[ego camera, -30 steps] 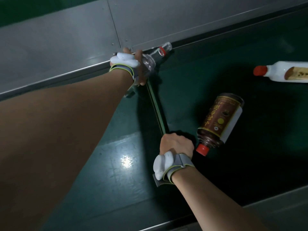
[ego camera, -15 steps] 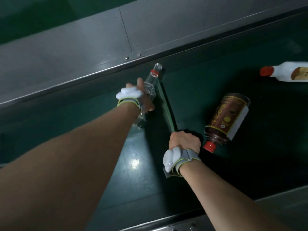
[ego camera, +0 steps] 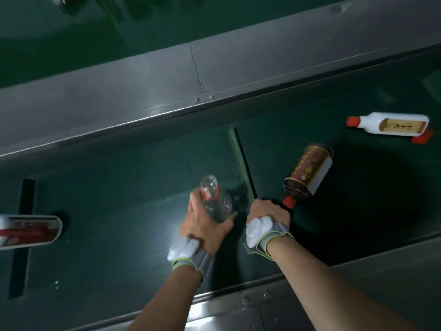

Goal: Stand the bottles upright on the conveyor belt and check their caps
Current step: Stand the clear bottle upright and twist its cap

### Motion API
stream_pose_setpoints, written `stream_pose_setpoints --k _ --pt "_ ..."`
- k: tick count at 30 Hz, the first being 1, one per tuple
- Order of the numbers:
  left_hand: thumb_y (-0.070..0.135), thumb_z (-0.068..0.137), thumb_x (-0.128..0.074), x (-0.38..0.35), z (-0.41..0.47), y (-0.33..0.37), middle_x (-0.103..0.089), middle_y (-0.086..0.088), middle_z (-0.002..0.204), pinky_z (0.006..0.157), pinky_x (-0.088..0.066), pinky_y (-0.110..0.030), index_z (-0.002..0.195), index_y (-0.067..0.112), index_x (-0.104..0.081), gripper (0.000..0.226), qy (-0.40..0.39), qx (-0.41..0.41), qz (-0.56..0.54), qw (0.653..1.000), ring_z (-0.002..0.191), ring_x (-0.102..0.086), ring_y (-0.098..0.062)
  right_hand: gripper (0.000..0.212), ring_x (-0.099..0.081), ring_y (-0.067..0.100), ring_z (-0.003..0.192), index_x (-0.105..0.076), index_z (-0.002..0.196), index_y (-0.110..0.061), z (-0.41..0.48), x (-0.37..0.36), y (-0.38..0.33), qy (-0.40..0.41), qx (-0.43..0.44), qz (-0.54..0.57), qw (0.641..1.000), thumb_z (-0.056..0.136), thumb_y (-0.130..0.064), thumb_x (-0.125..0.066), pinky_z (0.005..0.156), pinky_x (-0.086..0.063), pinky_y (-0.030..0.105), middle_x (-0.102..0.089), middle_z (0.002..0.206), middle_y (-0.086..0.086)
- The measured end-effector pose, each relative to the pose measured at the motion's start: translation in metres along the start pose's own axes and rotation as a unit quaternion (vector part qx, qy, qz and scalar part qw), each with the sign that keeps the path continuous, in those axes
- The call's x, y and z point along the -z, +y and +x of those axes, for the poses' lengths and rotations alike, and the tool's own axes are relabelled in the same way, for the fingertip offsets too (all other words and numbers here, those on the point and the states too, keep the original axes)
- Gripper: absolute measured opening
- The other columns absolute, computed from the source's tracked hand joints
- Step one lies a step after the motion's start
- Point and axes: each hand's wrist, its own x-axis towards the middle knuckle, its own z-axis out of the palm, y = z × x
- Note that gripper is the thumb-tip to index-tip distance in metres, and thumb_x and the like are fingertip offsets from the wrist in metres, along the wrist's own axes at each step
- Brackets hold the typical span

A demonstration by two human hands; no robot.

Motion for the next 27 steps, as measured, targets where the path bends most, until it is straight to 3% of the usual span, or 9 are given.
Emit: stream_pose_setpoints --k 4,7,12,15,21,24,27 --pt "0.047 0.062 -0.085 -0.012 -0.036 -0.017 -0.057 0.008 0.112 0.076 -0.048 -0.029 0.117 0.035 -0.039 0.073 -0.03 -0.013 -0.038 0.999 0.095 -0.064 -0.023 0.03 -0.062 0.03 0.109 -0.061 0.117 -0.025 -0.023 -0.004 0.0 -0.009 0.032 0.053 0.998 0.088 -0.027 -0.053 0.084 -0.049 0.032 -0.064 0.122 0.005" --pt "0.045 0.063 -0.084 -0.015 -0.053 -0.024 -0.05 0.016 0.112 0.079 -0.052 -0.033 0.116 0.049 -0.04 0.07 -0.048 -0.044 -0.046 0.997 0.092 -0.063 -0.018 0.038 -0.061 0.026 0.111 -0.062 0.116 -0.033 -0.036 -0.016 0.002 -0.037 0.062 0.102 0.992 0.083 -0.019 -0.052 0.092 -0.05 0.03 -0.065 0.122 0.0" --pt "0.047 0.068 -0.079 -0.006 -0.054 -0.021 -0.048 0.017 0.111 0.076 -0.041 -0.02 0.125 0.047 -0.043 0.067 -0.097 -0.049 -0.032 0.994 0.085 -0.054 -0.009 0.042 -0.062 0.026 0.109 -0.061 0.118 -0.031 -0.046 -0.032 0.007 -0.045 0.092 0.132 0.986 0.079 -0.018 -0.054 0.092 -0.048 0.025 -0.068 0.116 0.0" --pt "0.048 0.067 -0.08 -0.004 -0.047 -0.021 -0.057 0.012 0.118 0.082 -0.04 -0.019 0.131 0.044 -0.045 0.073 -0.118 -0.047 -0.036 0.991 0.101 -0.06 -0.014 0.044 -0.062 0.025 0.109 -0.061 0.121 -0.033 -0.049 -0.034 0.008 -0.035 0.084 0.166 0.982 0.081 -0.016 -0.051 0.092 -0.049 0.026 -0.068 0.116 -0.001" --pt "0.048 0.065 -0.085 -0.007 -0.051 -0.019 -0.065 -0.002 0.12 0.083 -0.044 -0.025 0.142 0.031 -0.035 0.093 -0.115 0.05 -0.024 0.992 0.109 -0.062 -0.028 0.043 -0.063 0.026 0.106 -0.06 0.124 -0.036 -0.059 -0.038 0.015 -0.021 0.064 0.198 0.978 0.086 -0.02 -0.05 0.087 -0.049 0.023 -0.068 0.116 0.001" --pt "0.05 0.068 -0.082 -0.016 -0.067 -0.027 -0.07 -0.008 0.111 0.084 -0.05 -0.032 0.125 0.022 -0.053 0.07 -0.118 0.147 -0.011 0.982 0.104 -0.064 -0.03 0.038 -0.064 0.026 0.103 -0.06 0.123 -0.037 -0.066 -0.036 0.022 -0.003 0.057 0.186 0.981 0.089 -0.026 -0.048 0.085 -0.05 0.025 -0.069 0.114 0.001" --pt "0.057 0.075 -0.073 -0.025 -0.089 -0.029 -0.074 -0.007 0.103 0.08 -0.05 -0.026 0.106 0.018 -0.073 0.05 -0.189 0.152 0.007 0.97 0.101 -0.067 -0.025 0.04 -0.062 0.025 0.108 -0.056 0.13 -0.035 -0.07 -0.036 0.032 0.009 0.035 0.184 0.982 0.091 -0.03 -0.05 0.091 -0.05 0.028 -0.067 0.12 0.001"
